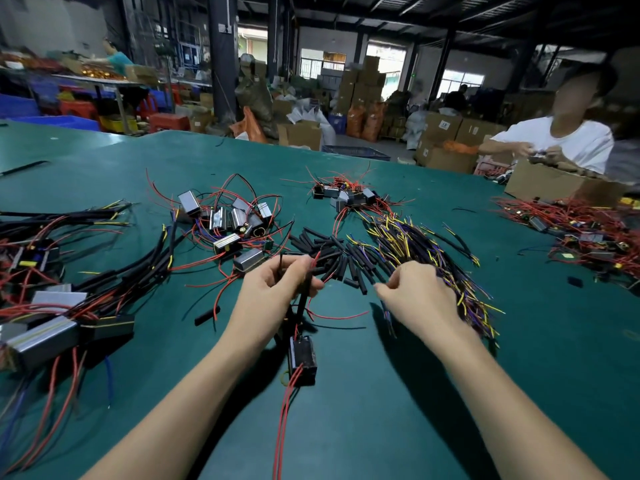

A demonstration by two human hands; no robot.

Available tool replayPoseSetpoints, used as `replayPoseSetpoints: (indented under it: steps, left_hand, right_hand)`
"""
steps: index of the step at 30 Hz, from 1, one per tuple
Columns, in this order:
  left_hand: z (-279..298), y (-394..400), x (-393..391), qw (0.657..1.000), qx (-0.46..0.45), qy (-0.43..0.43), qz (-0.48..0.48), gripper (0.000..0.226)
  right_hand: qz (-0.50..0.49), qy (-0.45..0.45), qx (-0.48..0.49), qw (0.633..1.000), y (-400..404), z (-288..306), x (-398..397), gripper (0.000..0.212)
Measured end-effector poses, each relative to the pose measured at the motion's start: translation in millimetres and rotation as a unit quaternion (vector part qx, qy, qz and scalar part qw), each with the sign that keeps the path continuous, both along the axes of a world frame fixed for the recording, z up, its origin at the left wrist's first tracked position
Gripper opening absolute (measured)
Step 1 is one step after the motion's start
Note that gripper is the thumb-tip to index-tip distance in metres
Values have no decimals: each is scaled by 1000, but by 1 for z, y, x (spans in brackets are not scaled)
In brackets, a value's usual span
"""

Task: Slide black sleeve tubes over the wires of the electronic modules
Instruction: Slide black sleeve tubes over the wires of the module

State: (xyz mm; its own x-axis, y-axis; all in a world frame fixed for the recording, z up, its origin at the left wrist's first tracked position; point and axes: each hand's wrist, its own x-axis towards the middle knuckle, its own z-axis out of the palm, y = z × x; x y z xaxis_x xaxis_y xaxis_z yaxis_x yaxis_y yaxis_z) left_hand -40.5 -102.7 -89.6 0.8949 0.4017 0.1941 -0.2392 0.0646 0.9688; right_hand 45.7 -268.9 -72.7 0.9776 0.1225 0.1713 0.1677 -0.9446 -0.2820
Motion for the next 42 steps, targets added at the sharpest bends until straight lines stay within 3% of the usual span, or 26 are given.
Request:
replayPoseSetpoints:
  steps: [4,8,11,13,15,18,24,27,30,31,34,38,42]
  left_hand:
    - [1,0,-1,1000,9,19,-1,35]
    - [1,0,-2,1000,-3,3,-4,33]
    - [0,1,-2,1000,-15,-6,-14,24]
    - [-3,2,0,1000,6,-12,-1,20]
    - [-5,2,2,1000,17,-14,8,23]
    - [-5,1,3,1000,-7,-17,11,33]
    - [-5,1,2,999,13,-34,19,23]
    - [-3,-1,0,999,33,-33,11,17]
    - [-2,-1,-1,999,36,-28,11,19]
    - [-1,-1,-1,999,38,-27,13,19]
    - [-2,0,-1,998,46,-25,19,19]
    - [-3,1,1,998,55,-22,18,18]
    - [-5,3,3,999,30,-10,33,11]
  right_hand:
    - [-6,-30,-39,999,14,-12,-1,16]
    - [-28,-14,-38,999,14,-13,2,30]
    - [-23,31,32,999,6,-7,12,11]
    - [-1,82,141,987,-2,1,19,14]
    - [40,184,312,931,-9,8,23,11]
    - [69,300,501,809,-12,13,22,3]
    - [97,357,563,739,-6,15,15,9]
    - [99,371,509,771,-4,18,10,7]
    - [67,261,393,879,0,10,10,16]
    - [67,221,380,896,1,7,10,19]
    - [82,201,401,890,1,4,12,16]
    - [84,136,310,937,-3,2,17,14]
    - [165,154,346,911,-5,6,12,6]
